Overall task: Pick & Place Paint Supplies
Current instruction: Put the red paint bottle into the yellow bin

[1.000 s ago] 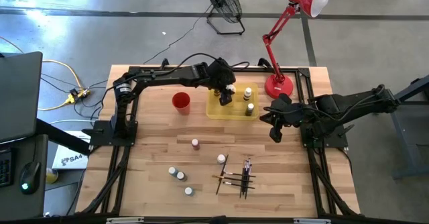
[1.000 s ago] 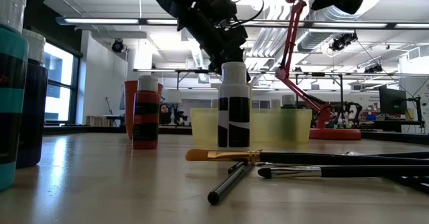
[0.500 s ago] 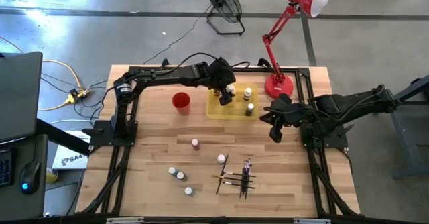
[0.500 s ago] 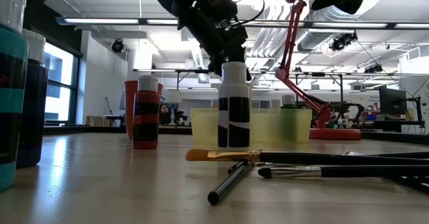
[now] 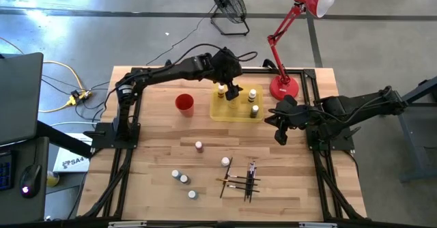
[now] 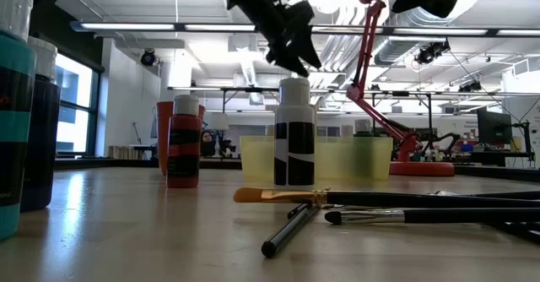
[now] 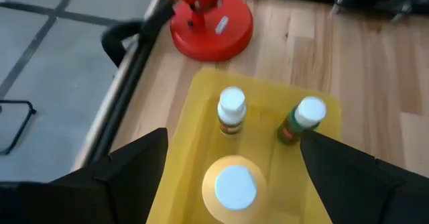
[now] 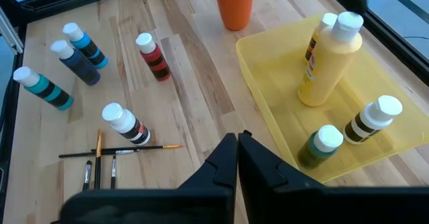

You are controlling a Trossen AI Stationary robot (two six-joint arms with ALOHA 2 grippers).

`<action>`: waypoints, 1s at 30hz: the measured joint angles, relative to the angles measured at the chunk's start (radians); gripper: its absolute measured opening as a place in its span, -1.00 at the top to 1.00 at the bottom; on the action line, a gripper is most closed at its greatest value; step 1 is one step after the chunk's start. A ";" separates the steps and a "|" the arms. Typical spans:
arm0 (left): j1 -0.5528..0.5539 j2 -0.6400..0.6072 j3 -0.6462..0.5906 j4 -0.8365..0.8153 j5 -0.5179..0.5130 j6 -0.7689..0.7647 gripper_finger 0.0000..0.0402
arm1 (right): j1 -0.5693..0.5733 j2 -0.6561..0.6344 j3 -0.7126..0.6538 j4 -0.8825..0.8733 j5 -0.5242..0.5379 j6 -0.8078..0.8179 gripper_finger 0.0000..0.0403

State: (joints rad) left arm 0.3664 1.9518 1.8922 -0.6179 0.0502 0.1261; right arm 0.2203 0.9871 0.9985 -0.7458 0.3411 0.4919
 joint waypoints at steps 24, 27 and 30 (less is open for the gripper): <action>-0.083 -0.004 0.272 -0.429 0.074 -0.053 -0.66 | 0.000 0.000 0.000 0.000 -0.004 0.007 0.98; -0.116 -0.025 0.273 -0.445 0.073 -0.031 -0.66 | 0.000 0.000 0.000 0.000 -0.004 0.007 0.98; -0.145 -0.062 0.274 -0.446 0.065 -0.021 -0.66 | 0.000 0.000 0.000 -0.001 -0.004 0.007 0.98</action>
State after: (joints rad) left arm 0.2214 1.8893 2.1659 -1.0643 0.1156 0.1047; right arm 0.2203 0.9874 0.9985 -0.7467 0.3374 0.4992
